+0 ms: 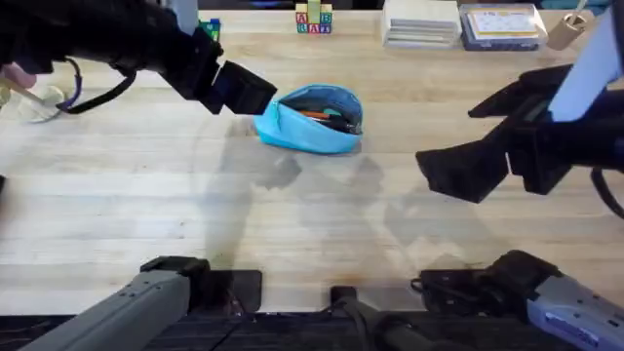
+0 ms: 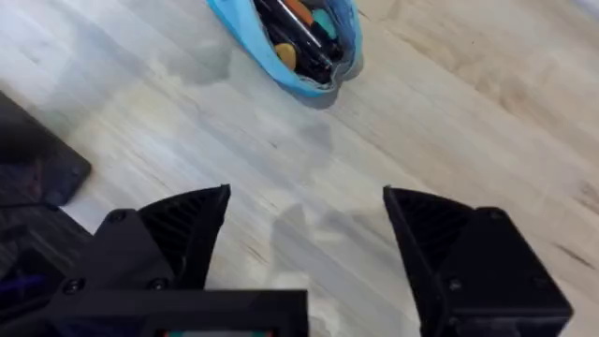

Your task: Unzip the bag, pick up the pens from the table one at a time and place them inside, then zip the bag closed.

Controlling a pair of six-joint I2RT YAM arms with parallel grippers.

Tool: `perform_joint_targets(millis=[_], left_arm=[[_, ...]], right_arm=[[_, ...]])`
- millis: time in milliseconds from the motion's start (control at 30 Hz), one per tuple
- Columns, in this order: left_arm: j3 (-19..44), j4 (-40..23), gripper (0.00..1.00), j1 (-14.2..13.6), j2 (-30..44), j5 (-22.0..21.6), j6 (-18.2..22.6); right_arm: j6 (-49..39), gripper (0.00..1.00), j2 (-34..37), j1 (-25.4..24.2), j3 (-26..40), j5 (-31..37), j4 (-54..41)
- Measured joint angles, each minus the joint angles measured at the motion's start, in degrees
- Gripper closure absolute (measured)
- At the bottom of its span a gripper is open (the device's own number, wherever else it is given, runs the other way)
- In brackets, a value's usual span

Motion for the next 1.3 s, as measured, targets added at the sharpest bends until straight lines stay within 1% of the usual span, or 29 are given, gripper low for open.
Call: perform_joint_targets(millis=[167,200,233,267,367,500,633,800,867,933,1033,1133,1167,1200,1300], left_arm=[[0.0,-0.1,0.007,0.0,0.0,-0.1,0.0],[0.0,-0.5,0.008,0.3,0.0,-0.1,0.0],[0.0,-0.7,0.008,0.5,0.0,-0.1,0.0],[0.0,-1.7,0.008,3.0,0.0,0.2,0.1],[0.0,-3.6,0.008,7.0,0.0,1.9,1.4],[0.0,-7.2,0.007,13.4,0.0,5.8,5.0],[0.0,-9.8,0.007,19.9,0.0,8.7,9.3],[0.0,-10.7,0.007,27.3,0.8,13.3,13.6],[0.0,-11.0,0.007,29.8,2.2,15.7,15.3],[0.0,-11.3,0.007,31.8,3.9,18.1,16.8],[0.0,-11.6,0.008,33.9,6.8,21.1,18.9],[0.0,-11.7,0.008,34.8,9.3,22.6,21.0],[0.0,-11.7,0.008,35.1,10.1,23.0,21.7],[0.0,-11.6,0.008,35.2,13.4,25.0,24.9],[0.0,-11.0,0.008,35.2,15.5,25.9,25.9]], right_arm=[[5.2,0.004,0.0,0.0,0.0,-1.2,0.0],[10.4,0.004,0.4,0.0,0.0,-1.3,0.0],[12.0,0.004,0.6,0.0,0.0,-1.2,0.0],[16.8,0.004,1.5,0.0,0.0,-0.7,0.0],[20.3,0.003,2.4,0.1,0.0,-0.2,0.1],[23.7,0.003,4.1,2.0,0.0,0.8,0.6],[26.9,0.003,6.8,7.0,0.0,4.3,3.1],[30.0,0.003,10.6,14.9,0.0,9.7,8.3],[31.3,0.003,12.1,17.4,0.0,11.2,10.0],[32.4,0.003,13.8,19.3,0.1,12.2,11.3],[34.0,0.003,17.2,21.6,1.1,13.3,12.2],[35.5,0.005,21.3,23.9,3.4,14.1,12.3],[36.1,0.004,23.0,24.7,4.6,14.5,12.2],[38.7,0.004,30.3,28.3,10.5,17.2,12.6],[40.6,0.004,33.7,29.7,12.9,19.2,12.7]])
